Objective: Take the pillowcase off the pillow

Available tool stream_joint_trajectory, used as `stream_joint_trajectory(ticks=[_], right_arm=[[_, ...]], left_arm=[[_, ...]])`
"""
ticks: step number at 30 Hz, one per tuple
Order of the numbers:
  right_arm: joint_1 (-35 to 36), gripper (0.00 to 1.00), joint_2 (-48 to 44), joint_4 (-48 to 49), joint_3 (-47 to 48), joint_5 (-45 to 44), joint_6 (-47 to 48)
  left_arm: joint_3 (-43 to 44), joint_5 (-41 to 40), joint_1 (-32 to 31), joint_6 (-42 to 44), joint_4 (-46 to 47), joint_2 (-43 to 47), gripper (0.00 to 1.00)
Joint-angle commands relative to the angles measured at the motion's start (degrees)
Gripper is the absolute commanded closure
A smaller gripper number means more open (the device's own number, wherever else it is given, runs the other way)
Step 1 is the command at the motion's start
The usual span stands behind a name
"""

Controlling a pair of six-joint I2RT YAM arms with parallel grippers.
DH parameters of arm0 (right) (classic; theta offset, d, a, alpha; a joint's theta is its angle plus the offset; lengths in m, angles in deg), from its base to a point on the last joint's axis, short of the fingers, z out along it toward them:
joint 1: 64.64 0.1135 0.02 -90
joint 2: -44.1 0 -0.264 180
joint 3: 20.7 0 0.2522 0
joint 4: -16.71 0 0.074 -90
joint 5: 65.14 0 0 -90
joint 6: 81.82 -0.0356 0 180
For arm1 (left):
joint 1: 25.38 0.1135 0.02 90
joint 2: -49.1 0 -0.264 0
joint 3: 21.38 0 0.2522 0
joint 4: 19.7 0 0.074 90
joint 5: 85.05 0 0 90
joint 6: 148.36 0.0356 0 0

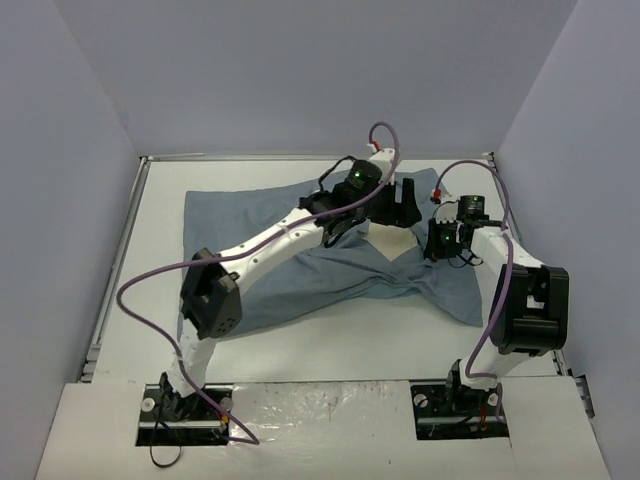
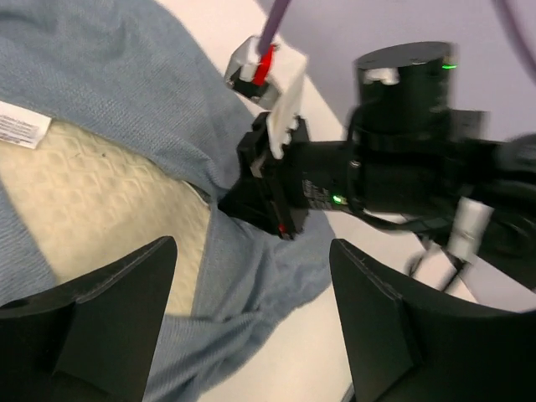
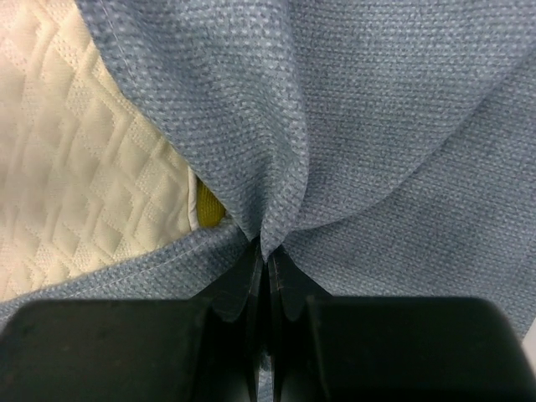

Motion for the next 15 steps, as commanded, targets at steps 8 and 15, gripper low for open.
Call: stream_joint_trajectory(ticks=[8, 15], right_arm=[[-1.2, 1.0, -1.2, -1.0, 0.5, 3.5, 0.3], [-1.9, 1.0, -0.8, -1.0, 0.5, 5.4, 0.3]], left_arm=[[17.2, -15.2, -3.0, 2.0, -22.1, -15.6, 0.28], [25.8, -20.7, -3.5, 5.1, -29.4, -21.9, 0.27]])
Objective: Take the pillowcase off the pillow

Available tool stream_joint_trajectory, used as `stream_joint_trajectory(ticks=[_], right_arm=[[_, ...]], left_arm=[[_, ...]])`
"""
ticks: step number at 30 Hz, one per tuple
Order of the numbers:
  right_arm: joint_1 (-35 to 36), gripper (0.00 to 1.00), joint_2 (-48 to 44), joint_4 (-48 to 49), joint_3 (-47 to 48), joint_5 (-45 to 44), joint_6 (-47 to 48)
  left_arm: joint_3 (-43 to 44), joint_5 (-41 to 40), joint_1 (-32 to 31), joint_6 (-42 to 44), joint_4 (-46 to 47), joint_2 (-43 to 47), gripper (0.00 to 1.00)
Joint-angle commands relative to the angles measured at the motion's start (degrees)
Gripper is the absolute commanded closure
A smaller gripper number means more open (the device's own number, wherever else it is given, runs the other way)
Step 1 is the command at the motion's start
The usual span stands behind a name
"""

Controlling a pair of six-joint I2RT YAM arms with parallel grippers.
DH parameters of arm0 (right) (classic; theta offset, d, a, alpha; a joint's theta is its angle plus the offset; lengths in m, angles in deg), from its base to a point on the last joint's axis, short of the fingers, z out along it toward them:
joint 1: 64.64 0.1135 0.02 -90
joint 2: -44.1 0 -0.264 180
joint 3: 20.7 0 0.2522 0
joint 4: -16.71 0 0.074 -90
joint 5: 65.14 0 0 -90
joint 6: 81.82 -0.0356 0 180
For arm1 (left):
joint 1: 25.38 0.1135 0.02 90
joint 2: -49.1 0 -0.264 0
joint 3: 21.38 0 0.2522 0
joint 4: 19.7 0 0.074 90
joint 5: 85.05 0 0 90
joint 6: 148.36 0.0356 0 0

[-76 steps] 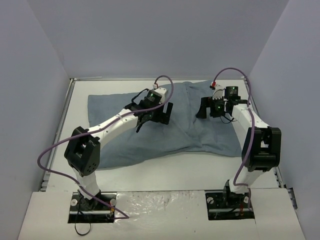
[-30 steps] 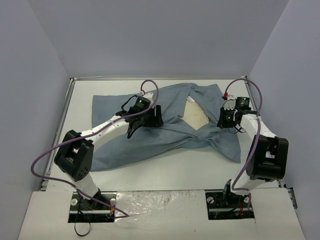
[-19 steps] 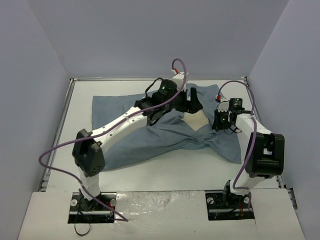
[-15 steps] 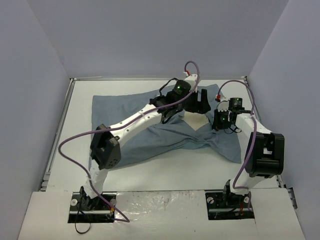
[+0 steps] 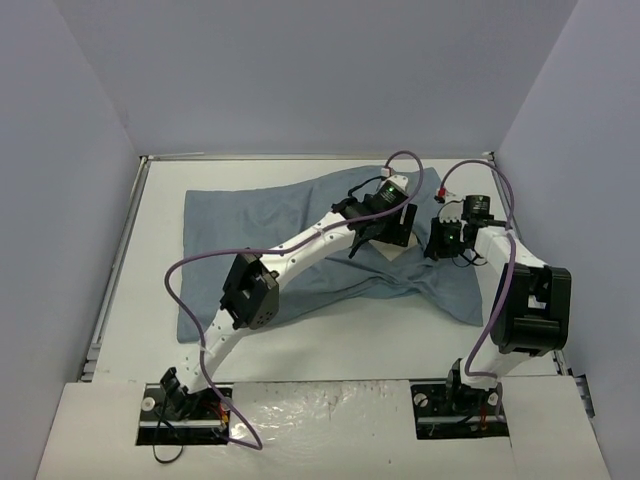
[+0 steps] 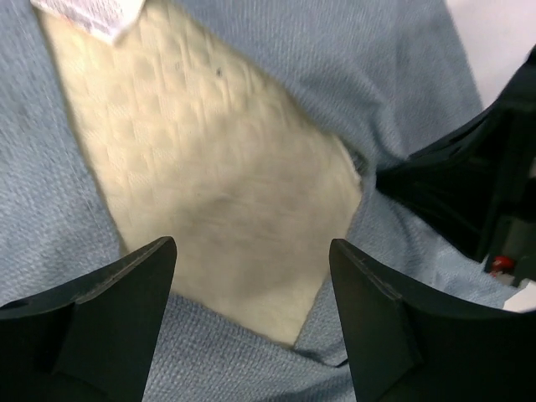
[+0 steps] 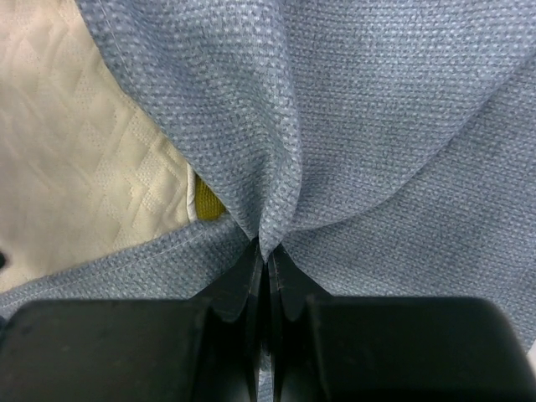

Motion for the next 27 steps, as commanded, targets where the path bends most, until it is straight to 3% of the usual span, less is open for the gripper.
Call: stream_joint_trajectory(ticks=[1, 8, 14, 16, 20, 27], right_arm=[[-0.4, 1.0, -0.7, -1.0, 0.6, 2.2, 0.3], [-0.4, 1.0, -0.4, -1.1, 0.6, 3.1, 0.5], [-0.1, 1.0, -0.3, -1.3, 0.6, 4.5, 1.4], [-0.1, 1.0, -0.5, -1.5, 0.7, 5.5, 2.0], [-0.1, 1.0, -0.8, -2.0, 0.8, 6.7, 3.3], [-0.3, 1.0, -3.0, -2.2, 0.7, 8.5, 6.9]], left_arm=[[6.1, -4.3, -0.3, 2.3, -5.6, -2.5, 0.27], [8.2, -3.5, -0.1, 1.6, -5.0, -7.3, 0.34], [7.7, -1.5, 2.2, 2.6, -4.4, -6.8, 0.59], [6.1, 0.1, 4.2, 2.4, -3.5, -5.2, 0.72], [-2.5, 5.8, 7.1, 0.4, 4.3, 0.8, 0.96], [-21.4, 13.8, 11.4, -4.2, 20.0, 20.7, 0.98]])
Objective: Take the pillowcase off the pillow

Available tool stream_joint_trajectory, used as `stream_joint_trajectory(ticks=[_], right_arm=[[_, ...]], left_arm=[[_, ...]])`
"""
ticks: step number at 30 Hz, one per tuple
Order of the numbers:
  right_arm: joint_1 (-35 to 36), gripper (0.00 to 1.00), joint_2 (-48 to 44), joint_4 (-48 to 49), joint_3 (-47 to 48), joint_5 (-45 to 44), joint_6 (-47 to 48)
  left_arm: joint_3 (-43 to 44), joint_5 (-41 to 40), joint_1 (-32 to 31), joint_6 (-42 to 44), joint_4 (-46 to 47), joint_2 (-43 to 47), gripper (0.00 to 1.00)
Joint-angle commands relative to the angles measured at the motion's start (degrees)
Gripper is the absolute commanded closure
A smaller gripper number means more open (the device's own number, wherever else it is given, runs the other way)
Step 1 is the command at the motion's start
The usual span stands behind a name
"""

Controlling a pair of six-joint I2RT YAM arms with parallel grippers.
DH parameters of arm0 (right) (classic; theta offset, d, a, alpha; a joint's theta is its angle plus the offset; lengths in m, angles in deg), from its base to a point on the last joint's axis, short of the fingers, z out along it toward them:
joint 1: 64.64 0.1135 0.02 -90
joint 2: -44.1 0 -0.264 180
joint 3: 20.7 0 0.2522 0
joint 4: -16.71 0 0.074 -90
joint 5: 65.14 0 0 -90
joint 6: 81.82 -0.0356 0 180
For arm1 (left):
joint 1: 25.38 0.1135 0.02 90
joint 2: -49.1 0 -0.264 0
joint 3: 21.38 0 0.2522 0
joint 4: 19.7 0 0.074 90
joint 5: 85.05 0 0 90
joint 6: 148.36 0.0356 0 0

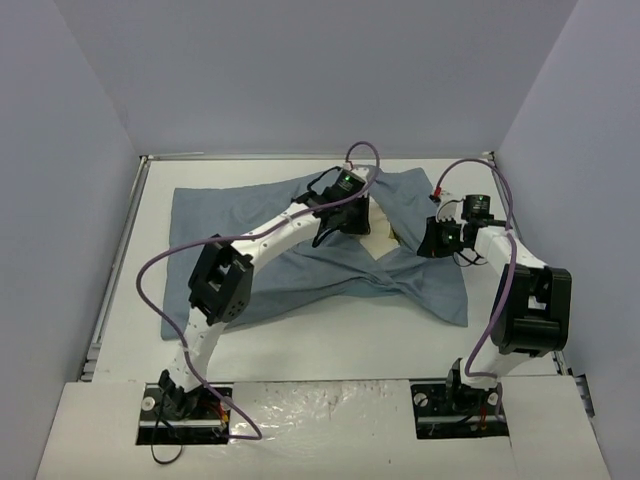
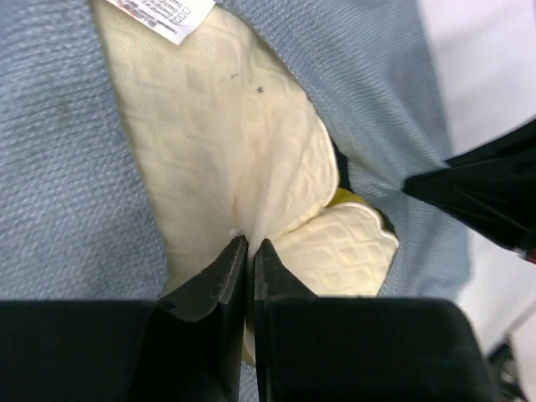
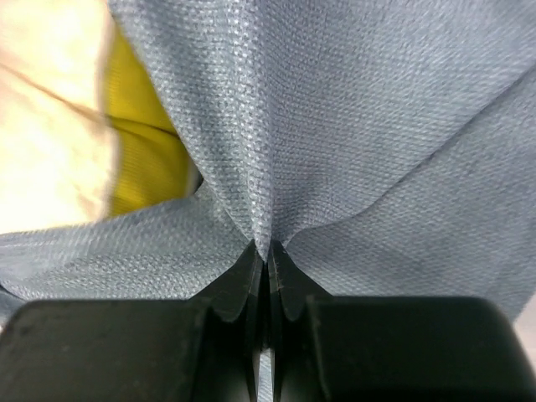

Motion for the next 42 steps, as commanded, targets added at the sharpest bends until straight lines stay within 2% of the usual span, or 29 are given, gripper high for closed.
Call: stream_joint_trajectory(ticks=[1, 2, 5, 7, 10, 13, 14, 19, 26, 28, 31, 34, 36, 38, 39, 42], right_arm=[[0.2, 1.0, -3.1, -2.1, 0.6, 1.9, 3.6], [0.7, 1.0, -3.4, -2.2, 0.5, 2.6, 4.4], [3.2, 1.0, -6.5, -2.3, -0.9, 5.4, 8.4], [5.1, 1.0, -7.2, -2.2, -1.1, 4.7, 8.9], [9.7, 1.0, -6.1, -2.0, -0.4, 1.1, 8.0], [10.9, 1.0, -3.3, -1.1, 0.1, 1.1, 4.6], [10.7, 1.0, -1.1, -1.0, 0.6, 0.9, 3.7], [8.2, 1.0, 8.4, -1.2, 2.8, 4.9, -1.9], [7.0, 0.99, 9.3, -3.7, 3.7, 15.1, -0.3], [6.9, 0.89, 8.1, -6.5, 4.6, 16.7, 3.2], [3.7, 0.61, 2.2, -8.2, 5.8, 18.7, 5.8], [0.7, 0.51, -1.5, -9.9, 7.4, 20.0, 7.2], [-0.8, 0.49, -2.9, -12.1, 8.5, 21.4, 7.4], [-3.2, 0.36, -4.6, -14.1, 10.0, 23.6, 9.5], [-3.6, 0.26, -5.2, -14.2, 10.6, 23.9, 10.1], [-3.5, 0.21, -6.0, -14.7, 10.7, 25.3, 11.7]], left_arm=[[-6.6, 5.4, 3.8, -5.4, 11.4, 13.2, 0.98], [-8.4, 7.3, 4.5, -7.0, 16.6, 15.0, 0.98], [-9.6, 14.9, 7.1, -11.3, 21.8, 17.7, 0.98], [-8.3, 17.7, 7.4, -11.9, 21.9, 17.6, 0.98], [-9.4, 22.5, 7.4, -15.9, 28.4, 17.9, 0.98], [-12.7, 26.4, 8.2, -22.6, 38.5, 19.2, 0.98], [-13.9, 27.6, 8.6, -26.9, 45.5, 19.7, 0.98], [-23.9, 31.5, 11.5, -38.7, 68.0, 25.3, 0.98], [-36.4, 38.0, 11.8, -47.8, 87.9, 29.3, 0.98], [-39.7, 39.6, 11.6, -47.8, 89.6, 30.6, 0.98], [-47.2, 41.9, 10.8, -45.1, 92.0, 32.8, 0.98], [-53.5, 44.3, 9.5, -41.5, 92.6, 34.7, 0.98], [-57.9, 44.4, 9.2, -40.8, 93.7, 35.6, 0.98], [-60.1, 44.4, 9.1, -40.7, 96.2, 35.6, 0.98], [-61.7, 44.3, 9.2, -41.0, 98.1, 35.5, 0.98], [-63.6, 44.5, 9.0, -42.9, 102.8, 34.2, 0.98]])
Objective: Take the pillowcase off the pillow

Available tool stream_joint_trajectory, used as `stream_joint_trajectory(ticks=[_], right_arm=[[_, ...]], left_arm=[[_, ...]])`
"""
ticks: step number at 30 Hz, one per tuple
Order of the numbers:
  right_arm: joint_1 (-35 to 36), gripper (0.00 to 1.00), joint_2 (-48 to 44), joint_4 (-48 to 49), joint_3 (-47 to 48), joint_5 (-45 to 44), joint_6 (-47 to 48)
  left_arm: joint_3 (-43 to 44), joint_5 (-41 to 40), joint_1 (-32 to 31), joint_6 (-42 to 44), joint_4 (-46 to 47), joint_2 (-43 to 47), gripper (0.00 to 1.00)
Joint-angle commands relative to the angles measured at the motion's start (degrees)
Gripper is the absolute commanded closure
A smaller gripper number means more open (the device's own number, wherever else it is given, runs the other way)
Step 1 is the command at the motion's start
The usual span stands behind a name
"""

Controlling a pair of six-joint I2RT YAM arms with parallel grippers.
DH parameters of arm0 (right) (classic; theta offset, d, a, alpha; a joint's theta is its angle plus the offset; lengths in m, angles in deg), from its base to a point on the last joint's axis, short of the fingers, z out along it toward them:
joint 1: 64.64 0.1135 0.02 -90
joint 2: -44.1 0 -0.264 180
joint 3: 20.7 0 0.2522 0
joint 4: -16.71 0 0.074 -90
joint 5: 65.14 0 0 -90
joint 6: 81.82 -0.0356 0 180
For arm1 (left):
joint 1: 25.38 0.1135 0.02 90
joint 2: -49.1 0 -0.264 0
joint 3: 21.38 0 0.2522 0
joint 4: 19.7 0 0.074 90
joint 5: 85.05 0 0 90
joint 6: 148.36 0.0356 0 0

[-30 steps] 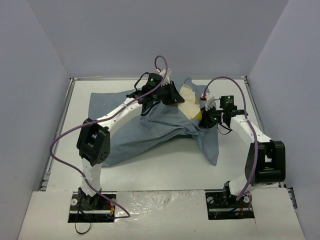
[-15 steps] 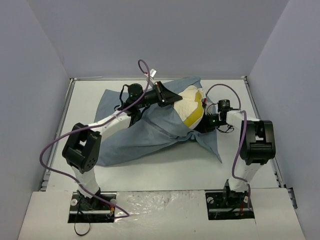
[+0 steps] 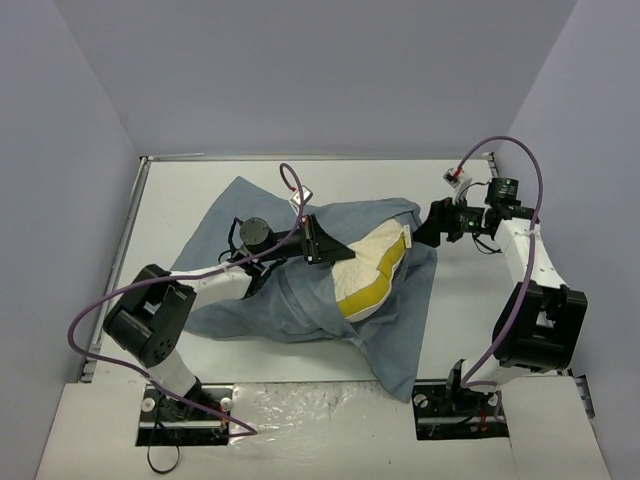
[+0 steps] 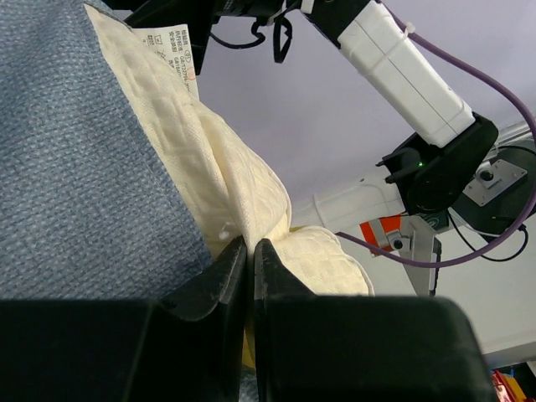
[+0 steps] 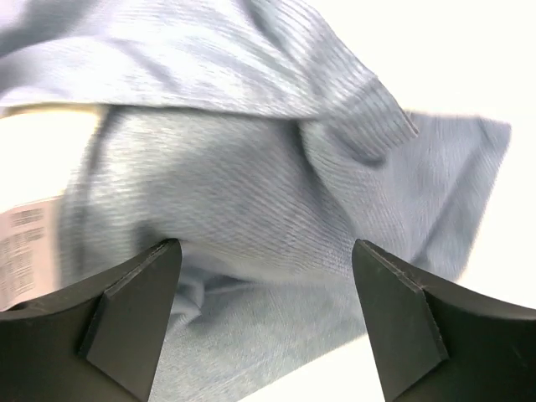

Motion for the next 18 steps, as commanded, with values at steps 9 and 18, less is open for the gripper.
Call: stream_joint_trajectory(ticks=[9, 18], right_arm=[[6.6, 0.55, 2.9, -6.3, -1.1, 4.4, 7.8], [4.5, 0.99, 3.7, -5.9, -1.9, 2.0, 8.3]], left_arm=[[3.8, 1.4, 0.3, -5.0, 18.3, -0.4, 0.98], [13.4, 3.3, 1.1, -8.5, 17.3, 3.7, 0.98]])
